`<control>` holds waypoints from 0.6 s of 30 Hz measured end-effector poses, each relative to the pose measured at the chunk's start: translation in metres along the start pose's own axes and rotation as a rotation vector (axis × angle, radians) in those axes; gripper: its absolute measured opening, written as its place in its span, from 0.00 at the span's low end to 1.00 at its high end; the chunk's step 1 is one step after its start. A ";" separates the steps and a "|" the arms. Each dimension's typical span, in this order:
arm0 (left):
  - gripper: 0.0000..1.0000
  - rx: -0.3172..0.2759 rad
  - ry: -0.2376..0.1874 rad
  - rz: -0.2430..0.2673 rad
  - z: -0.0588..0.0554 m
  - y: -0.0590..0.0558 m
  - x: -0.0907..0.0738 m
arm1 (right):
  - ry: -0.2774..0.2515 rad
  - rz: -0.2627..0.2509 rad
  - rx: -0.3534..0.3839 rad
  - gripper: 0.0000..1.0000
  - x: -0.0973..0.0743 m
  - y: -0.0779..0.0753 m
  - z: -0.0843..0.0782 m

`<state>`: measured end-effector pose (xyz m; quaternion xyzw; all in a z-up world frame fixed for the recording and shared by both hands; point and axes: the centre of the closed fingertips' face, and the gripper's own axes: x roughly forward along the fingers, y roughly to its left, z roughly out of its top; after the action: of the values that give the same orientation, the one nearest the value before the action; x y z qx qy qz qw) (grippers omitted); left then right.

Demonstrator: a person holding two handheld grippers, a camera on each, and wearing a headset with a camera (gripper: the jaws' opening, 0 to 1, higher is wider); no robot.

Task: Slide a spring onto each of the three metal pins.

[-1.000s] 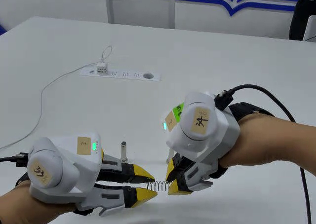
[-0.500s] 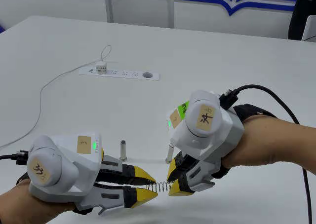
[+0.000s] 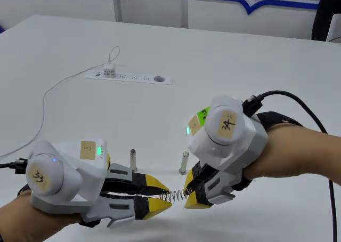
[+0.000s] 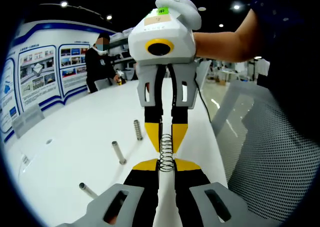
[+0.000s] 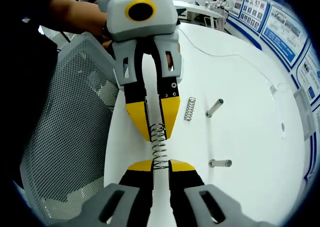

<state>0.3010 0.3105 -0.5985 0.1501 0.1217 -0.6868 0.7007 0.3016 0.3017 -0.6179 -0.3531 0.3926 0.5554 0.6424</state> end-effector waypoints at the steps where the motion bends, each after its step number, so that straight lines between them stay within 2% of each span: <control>1: 0.10 -0.002 0.002 0.001 -0.001 0.000 0.000 | -0.004 -0.002 0.000 0.12 -0.001 0.000 0.002; 14: 0.10 -0.012 0.014 0.006 -0.006 0.001 0.001 | -0.079 -0.011 -0.007 0.12 -0.012 0.000 0.032; 18: 0.10 -0.013 0.014 0.008 -0.006 0.002 0.001 | -0.087 -0.009 -0.011 0.12 -0.012 0.001 0.036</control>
<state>0.3027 0.3119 -0.6040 0.1508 0.1304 -0.6822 0.7035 0.3036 0.3288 -0.5906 -0.3337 0.3596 0.5697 0.6594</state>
